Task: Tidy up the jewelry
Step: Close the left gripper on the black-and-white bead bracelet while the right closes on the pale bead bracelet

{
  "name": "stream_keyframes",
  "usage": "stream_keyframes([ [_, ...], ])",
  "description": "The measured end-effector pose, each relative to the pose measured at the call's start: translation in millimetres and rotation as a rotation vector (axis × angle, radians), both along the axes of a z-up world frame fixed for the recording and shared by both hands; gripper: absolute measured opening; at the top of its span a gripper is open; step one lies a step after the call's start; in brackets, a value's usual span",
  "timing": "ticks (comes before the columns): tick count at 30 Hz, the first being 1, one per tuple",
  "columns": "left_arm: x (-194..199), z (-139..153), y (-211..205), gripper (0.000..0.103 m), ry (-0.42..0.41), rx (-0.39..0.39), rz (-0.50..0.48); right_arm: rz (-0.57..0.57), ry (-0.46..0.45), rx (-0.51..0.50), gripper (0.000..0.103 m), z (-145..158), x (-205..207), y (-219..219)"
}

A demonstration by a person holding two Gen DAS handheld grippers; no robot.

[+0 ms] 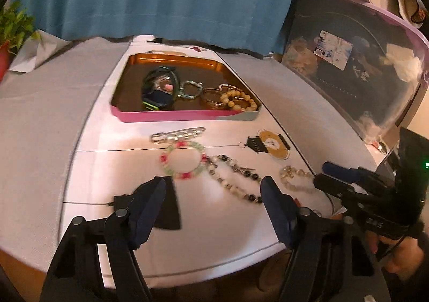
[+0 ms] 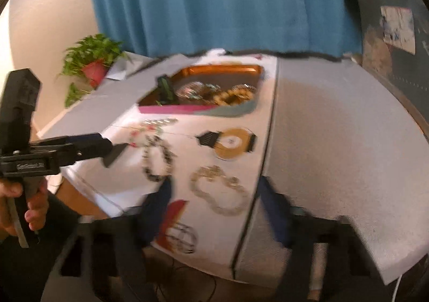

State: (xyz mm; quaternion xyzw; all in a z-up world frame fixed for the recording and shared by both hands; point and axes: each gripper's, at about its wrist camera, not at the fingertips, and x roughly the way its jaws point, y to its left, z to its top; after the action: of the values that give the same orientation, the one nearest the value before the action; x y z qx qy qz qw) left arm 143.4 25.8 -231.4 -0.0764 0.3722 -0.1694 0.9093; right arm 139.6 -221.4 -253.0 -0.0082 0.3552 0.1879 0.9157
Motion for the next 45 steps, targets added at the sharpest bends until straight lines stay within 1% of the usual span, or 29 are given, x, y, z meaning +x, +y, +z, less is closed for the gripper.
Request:
stream_keyframes([
  [1,2.9,-2.2,-2.7,0.066,0.005,-0.019,-0.012,-0.013,0.007,-0.004,0.040,-2.3,3.0,-1.8],
  [3,8.7,-6.5,-8.8,0.052,0.016,-0.030,-0.041,-0.013,0.011,0.006,0.037,-3.6,5.5,-3.6],
  [4,11.1,-8.1,-13.6,0.039,0.018,-0.022,-0.064,-0.015,0.005,0.000,0.035,-3.5,5.5,-3.0],
  [5,12.8,-9.0,-17.4,0.034,0.018,-0.012,-0.079,-0.019,-0.007,-0.018,0.033,-3.4,4.8,-1.4],
  [8,16.1,-12.7,-27.7,0.033,0.015,0.050,-0.084,-0.027,-0.025,-0.065,0.023,-4.4,4.3,1.7],
  [10,19.0,-17.8,-31.0,0.033,0.025,0.099,-0.060,-0.031,-0.021,-0.080,0.020,-5.9,6.2,2.3],
  [11,20.4,-20.5,-31.3,0.034,0.033,0.115,-0.049,-0.033,-0.017,-0.082,0.020,-6.7,7.0,1.7],
  [13,20.7,-21.1,-31.8,0.034,0.027,0.120,-0.049,-0.032,-0.009,-0.088,0.020,-8.4,8.0,2.4],
  [15,19.8,-21.9,-34.6,0.034,0.015,0.150,-0.055,-0.023,0.005,-0.110,0.019,-12.5,9.3,6.0],
  [16,19.2,-22.3,-35.0,0.029,0.011,0.165,-0.054,-0.019,0.000,-0.120,0.018,-13.1,7.9,8.4],
  [17,18.4,-22.7,-34.6,0.020,0.005,0.191,-0.045,-0.006,0.000,-0.123,0.018,-13.2,6.8,10.7],
  [18,18.1,-23.0,-32.8,0.015,0.002,0.207,-0.032,0.003,-0.008,-0.139,0.018,-13.3,5.3,14.2],
  [19,18.9,-23.4,-29.8,0.009,0.004,0.206,-0.023,0.002,-0.019,-0.166,0.016,-13.7,3.5,17.6],
  [20,19.7,-23.1,-25.5,0.007,0.011,0.189,-0.015,0.000,-0.029,-0.187,0.010,-14.0,2.0,20.1],
  [21,20.2,-22.7,-17.7,0.007,0.021,0.163,0.006,0.008,-0.032,-0.191,0.006,-13.7,0.4,22.0],
  [23,19.9,-22.4,-8.8,0.007,0.026,0.159,0.049,0.010,-0.042,-0.198,0.006,-12.4,-4.1,22.8],
  [24,18.5,-21.9,-1.3,0.007,0.034,0.144,0.065,0.002,-0.054,-0.200,0.006,-10.6,-6.8,21.6],
  [27,10.4,-18.7,12.1,0.007,0.033,0.119,0.092,-0.013,-0.073,-0.162,0.006,-3.3,-15.1,13.7],
  [31,1.2,-20.5,13.0,0.008,0.048,0.149,0.088,0.000,-0.037,-0.144,0.006,-7.0,-15.7,11.0],
  [33,-2.7,-21.3,11.4,0.011,0.050,0.155,0.081,0.001,-0.013,-0.153,0.007,-11.4,-14.9,12.5],
  [34,-4.6,-21.3,10.1,0.016,0.049,0.161,0.078,0.000,-0.011,-0.155,0.008,-12.6,-15.2,12.7],
  [35,-5.5,-21.6,8.9,0.018,0.046,0.164,0.073,0.006,-0.008,-0.152,0.008,-12.5,-15.4,14.1],
  [40,-6.4,-23.1,3.0,0.024,0.027,0.199,0.064,0.011,-0.018,-0.169,0.008,-13.7,-14.9,19.1],
  [43,-3.2,-23.8,3.5,0.028,0.020,0.189,0.071,0.013,-0.021,-0.172,0.008,-13.9,-13.1,20.1],
  [45,1.6,-24.0,4.8,0.034,0.018,0.160,0.071,0.014,-0.027,-0.178,0.008,-14.0,-9.8,20.7],
])
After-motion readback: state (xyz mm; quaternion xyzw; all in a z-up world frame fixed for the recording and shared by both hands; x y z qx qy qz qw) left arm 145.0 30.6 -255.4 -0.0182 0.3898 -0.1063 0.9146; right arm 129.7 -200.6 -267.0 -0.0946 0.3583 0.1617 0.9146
